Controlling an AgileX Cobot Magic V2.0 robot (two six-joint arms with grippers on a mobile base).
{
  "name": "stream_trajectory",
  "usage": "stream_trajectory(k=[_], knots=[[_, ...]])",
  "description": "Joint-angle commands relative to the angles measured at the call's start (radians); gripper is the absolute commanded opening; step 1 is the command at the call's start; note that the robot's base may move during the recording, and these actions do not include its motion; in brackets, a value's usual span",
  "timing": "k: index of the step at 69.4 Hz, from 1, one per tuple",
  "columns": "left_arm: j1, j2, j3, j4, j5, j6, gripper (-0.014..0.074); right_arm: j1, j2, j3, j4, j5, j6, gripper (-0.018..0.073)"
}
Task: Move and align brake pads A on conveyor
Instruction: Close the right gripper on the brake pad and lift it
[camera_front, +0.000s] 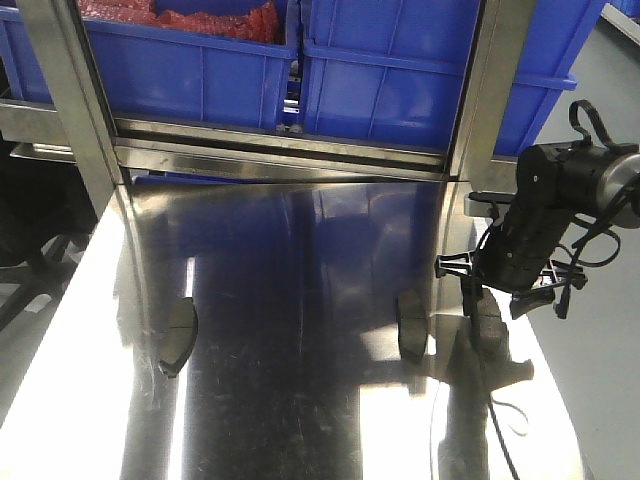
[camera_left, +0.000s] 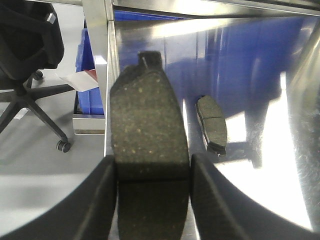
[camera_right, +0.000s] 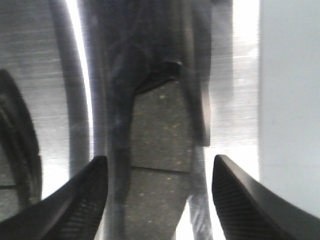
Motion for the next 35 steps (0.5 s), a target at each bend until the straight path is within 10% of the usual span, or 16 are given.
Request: stream_trajectory(k=[1, 35], knots=[[-0.006, 0.005, -0.031, -0.008, -0.087, -0.011, -0.0008, -0.006, -0.042, -0.029, 0.007, -0.012, -0.012, 0.0444], [-0.006, 0.004, -0.031, -0.008, -0.087, -0.011, -0.0008, -0.006, -0.013, -0.029, 0.003, -0.022, -0.008, 0.0437]])
